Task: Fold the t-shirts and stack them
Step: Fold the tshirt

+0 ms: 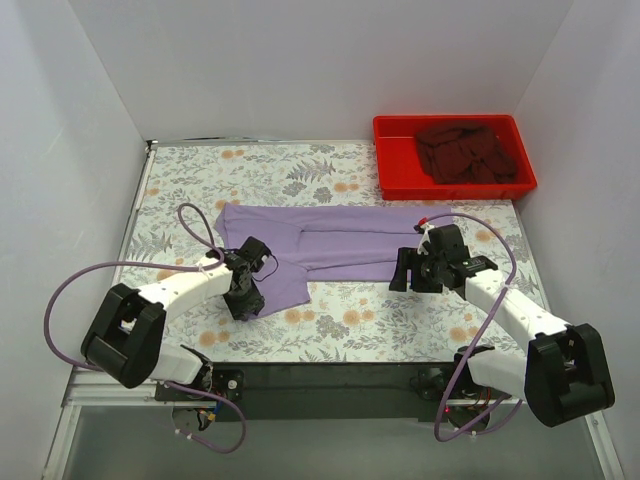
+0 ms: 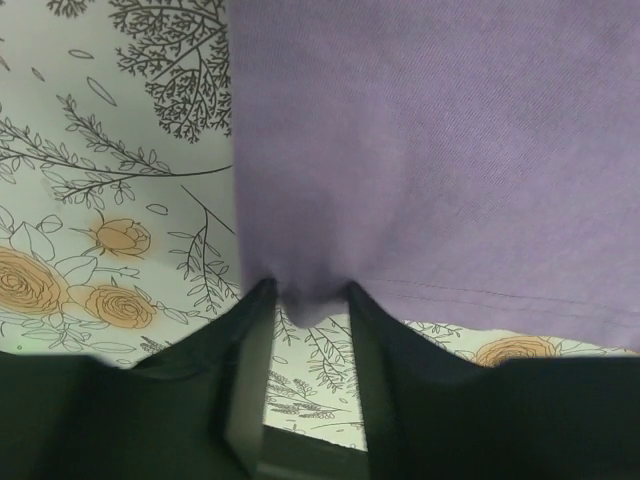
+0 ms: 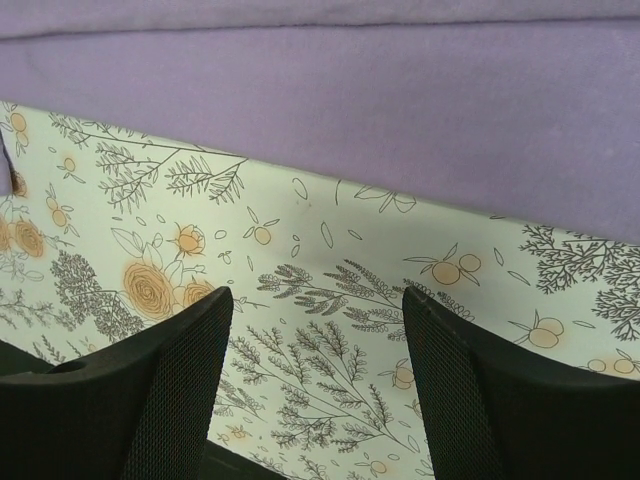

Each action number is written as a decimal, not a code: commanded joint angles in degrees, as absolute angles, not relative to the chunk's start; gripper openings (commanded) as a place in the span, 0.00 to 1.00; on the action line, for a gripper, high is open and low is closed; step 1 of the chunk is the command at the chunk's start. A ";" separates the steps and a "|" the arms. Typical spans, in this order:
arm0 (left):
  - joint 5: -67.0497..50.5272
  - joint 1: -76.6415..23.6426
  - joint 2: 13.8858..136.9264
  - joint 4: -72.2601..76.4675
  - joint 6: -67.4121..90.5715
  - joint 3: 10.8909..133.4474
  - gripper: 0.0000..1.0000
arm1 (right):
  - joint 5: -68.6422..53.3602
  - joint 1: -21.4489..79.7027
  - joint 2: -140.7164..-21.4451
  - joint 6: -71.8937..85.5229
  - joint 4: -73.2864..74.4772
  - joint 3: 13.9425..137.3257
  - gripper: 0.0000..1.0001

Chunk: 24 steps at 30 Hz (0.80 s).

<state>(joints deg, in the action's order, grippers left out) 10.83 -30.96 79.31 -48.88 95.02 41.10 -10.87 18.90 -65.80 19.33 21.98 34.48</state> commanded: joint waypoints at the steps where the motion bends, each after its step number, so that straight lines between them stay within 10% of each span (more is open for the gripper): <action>1: 13.27 -31.81 79.89 -47.99 97.82 39.55 0.29 | -12.22 19.25 -64.69 18.63 18.99 33.75 0.75; 3: 13.45 -32.08 80.59 -47.81 97.91 39.64 0.00 | -12.83 19.25 -65.12 18.37 18.72 33.66 0.75; 24: 20.22 -22.94 105.10 -49.13 80.17 85.93 0.00 | -9.84 19.16 -61.79 15.73 21.62 36.03 0.75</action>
